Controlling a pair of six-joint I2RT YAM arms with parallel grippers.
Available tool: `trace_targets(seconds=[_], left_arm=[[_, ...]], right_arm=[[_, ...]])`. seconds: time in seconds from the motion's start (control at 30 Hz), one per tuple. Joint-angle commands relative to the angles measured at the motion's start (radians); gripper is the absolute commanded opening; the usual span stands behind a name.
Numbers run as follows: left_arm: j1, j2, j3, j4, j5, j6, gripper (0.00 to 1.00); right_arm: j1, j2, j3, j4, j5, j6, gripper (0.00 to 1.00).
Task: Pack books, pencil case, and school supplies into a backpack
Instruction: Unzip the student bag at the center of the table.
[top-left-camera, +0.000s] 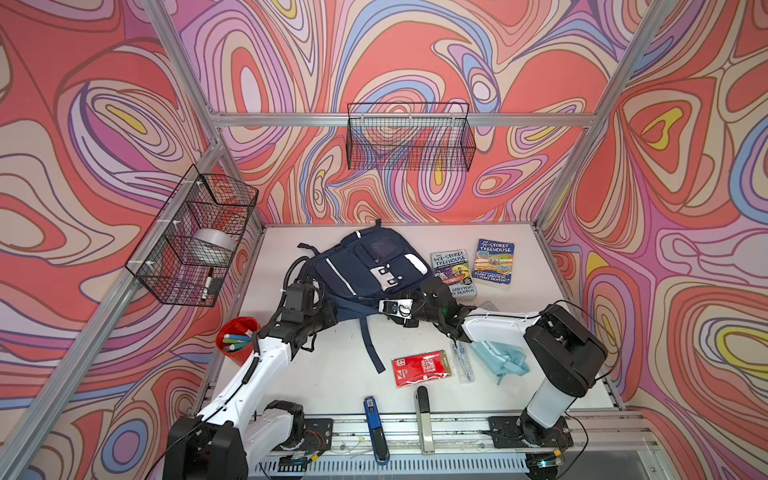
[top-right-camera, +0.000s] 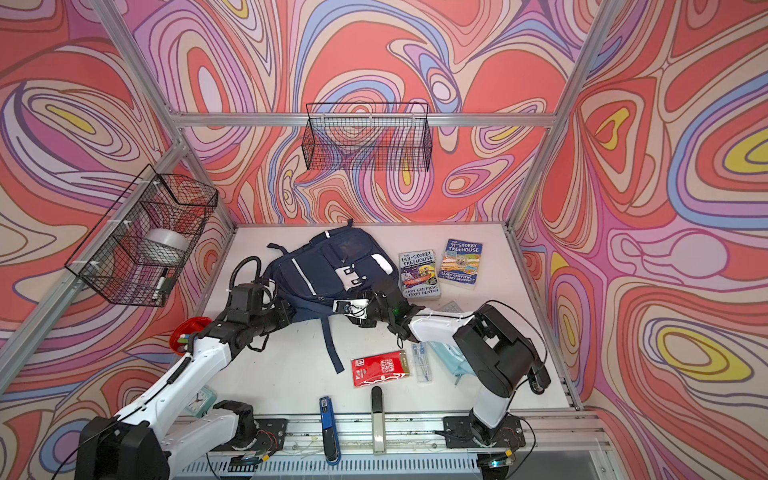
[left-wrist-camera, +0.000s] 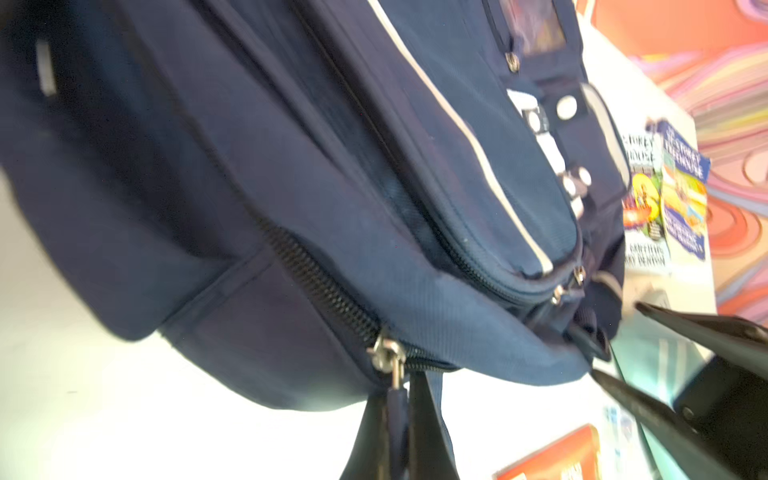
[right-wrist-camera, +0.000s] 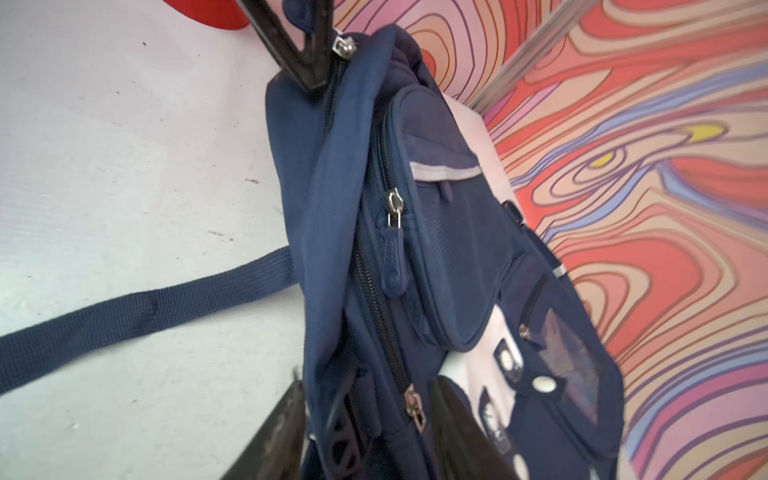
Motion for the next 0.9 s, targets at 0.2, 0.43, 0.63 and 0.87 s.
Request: trace_targets(seconds=[0.2,0.43,0.63,0.87], left_arm=[[-0.039,-0.054,0.002,0.072,-0.024,-0.077,0.0],[-0.047,-0.084,0.002,0.047,-0.046,-0.077,0.0],[-0.043,-0.051,0.001,0.029,-0.137,-0.058,0.0],[0.059,0.013,0.057,0.114,-0.207,-0.044,0.0]], right_arm=[[0.153,0.164,0.237,0.025,0.039,0.123,0.6],[0.16,0.285,0.347,-0.046,0.122,0.148,0.38],[0.159,0.235,0.289,-0.058,0.028,0.094,0.0],[0.16,0.154,0.223,-0.191,-0.092,-0.029,0.0]])
